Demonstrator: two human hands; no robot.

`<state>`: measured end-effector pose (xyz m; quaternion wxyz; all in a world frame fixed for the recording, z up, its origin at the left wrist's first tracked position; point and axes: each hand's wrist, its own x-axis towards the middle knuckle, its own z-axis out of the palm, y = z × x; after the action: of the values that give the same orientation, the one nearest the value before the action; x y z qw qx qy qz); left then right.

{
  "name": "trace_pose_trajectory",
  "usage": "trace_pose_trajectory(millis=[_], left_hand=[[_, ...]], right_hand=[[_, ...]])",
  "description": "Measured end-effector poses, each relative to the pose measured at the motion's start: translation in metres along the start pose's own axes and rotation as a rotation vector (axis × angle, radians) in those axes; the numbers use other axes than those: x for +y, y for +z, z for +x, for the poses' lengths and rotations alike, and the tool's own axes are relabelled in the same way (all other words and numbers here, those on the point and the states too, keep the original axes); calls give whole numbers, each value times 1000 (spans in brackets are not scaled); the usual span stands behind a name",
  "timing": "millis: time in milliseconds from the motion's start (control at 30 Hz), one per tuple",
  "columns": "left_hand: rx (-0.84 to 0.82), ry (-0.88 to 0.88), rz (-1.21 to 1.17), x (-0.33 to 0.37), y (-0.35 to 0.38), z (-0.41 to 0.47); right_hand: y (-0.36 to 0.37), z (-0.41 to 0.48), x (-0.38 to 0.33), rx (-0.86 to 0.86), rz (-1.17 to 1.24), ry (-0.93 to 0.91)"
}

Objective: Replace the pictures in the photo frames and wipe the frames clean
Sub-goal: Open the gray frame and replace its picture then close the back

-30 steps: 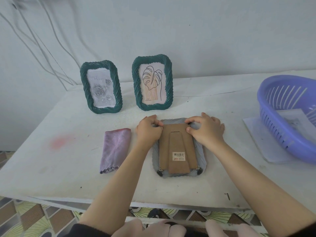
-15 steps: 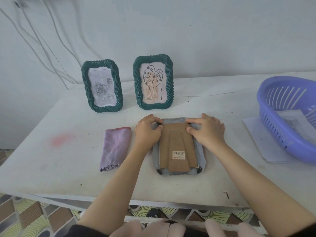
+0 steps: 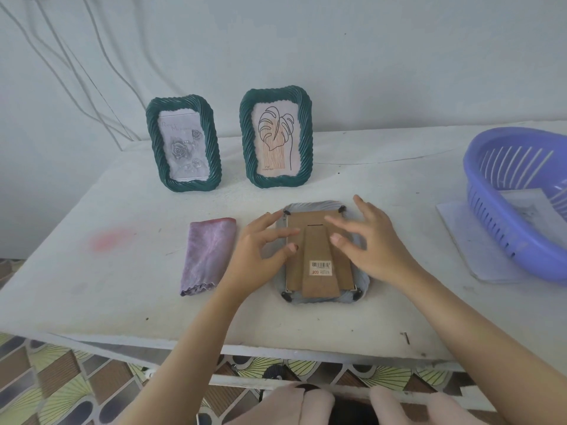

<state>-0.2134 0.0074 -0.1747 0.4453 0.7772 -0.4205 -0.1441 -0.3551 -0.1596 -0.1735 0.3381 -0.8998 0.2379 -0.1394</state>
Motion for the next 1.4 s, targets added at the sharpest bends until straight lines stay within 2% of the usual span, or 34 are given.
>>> trace_pose_trajectory(millis=[100, 233, 467, 667, 867, 1000, 1167, 1400], left_hand=[[-130, 20, 97, -4, -11, -16], [-264, 46, 293, -7, -18, -26], [-328, 171, 558, 1, -26, -18], [-403, 242, 628, 8, -29, -9], [-360, 311, 624, 8, -24, -13], [-343, 375, 649, 10, -20, -17], [-337, 368, 629, 7, -19, -17], [-335, 323, 603, -1, -19, -18]], right_hand=[[-6, -21, 7, -156, -24, -106], [-18, -38, 17, -281, -42, -117], [-31, -34, 12, -395, -93, -129], [-40, -20, 0, -452, -211, -129], [-40, -19, 0, -428, -271, -200], [-39, -23, 1, -378, -381, -325], [-29, -28, -1, -297, -513, -484], [-18, -35, 4, -234, -578, -502]])
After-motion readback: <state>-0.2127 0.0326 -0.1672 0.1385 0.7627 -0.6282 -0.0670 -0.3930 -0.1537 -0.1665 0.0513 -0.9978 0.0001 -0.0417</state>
